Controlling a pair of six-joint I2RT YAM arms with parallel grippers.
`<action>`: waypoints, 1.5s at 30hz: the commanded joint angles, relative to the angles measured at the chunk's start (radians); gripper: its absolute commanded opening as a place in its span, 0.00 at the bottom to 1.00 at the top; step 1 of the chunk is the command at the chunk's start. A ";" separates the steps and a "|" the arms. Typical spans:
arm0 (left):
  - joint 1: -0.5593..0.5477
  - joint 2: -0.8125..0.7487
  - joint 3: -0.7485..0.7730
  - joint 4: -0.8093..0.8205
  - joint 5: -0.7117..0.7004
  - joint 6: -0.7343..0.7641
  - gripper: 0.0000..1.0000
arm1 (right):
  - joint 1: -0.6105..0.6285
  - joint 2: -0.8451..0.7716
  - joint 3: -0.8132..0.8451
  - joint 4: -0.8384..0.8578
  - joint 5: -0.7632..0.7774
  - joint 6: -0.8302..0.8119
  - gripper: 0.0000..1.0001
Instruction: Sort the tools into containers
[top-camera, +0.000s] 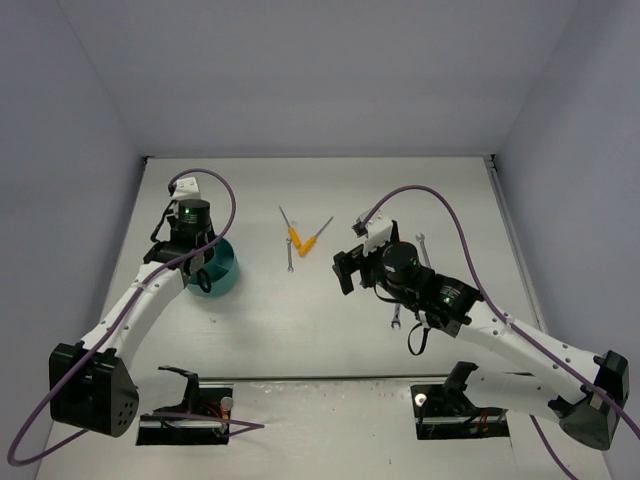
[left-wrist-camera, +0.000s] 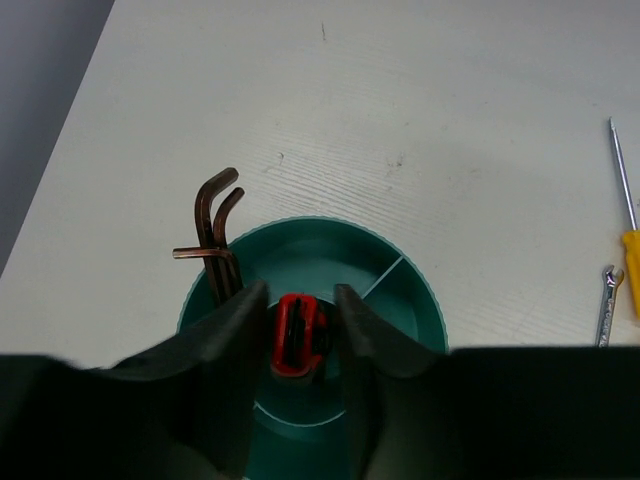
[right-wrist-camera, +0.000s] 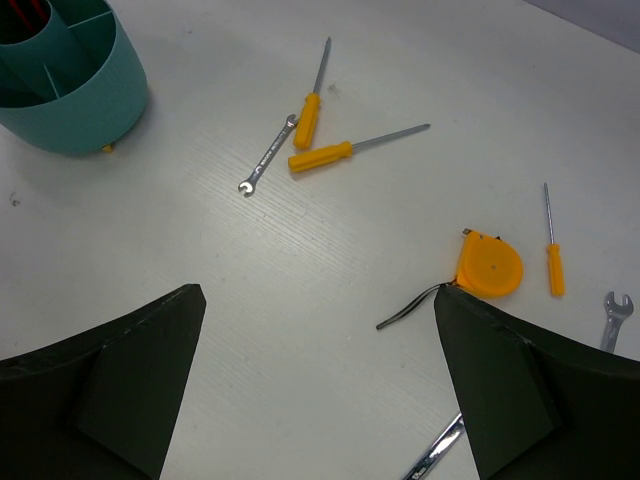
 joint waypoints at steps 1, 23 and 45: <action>0.008 -0.032 0.037 0.052 -0.002 -0.036 0.38 | -0.008 0.004 0.004 0.063 0.053 0.014 0.97; -0.247 0.150 0.562 -0.304 0.237 0.112 0.64 | -0.276 0.074 -0.016 0.028 -0.086 0.189 0.93; -0.339 1.060 1.196 -0.402 0.426 0.199 0.53 | -0.309 0.034 -0.104 -0.013 -0.167 0.232 0.92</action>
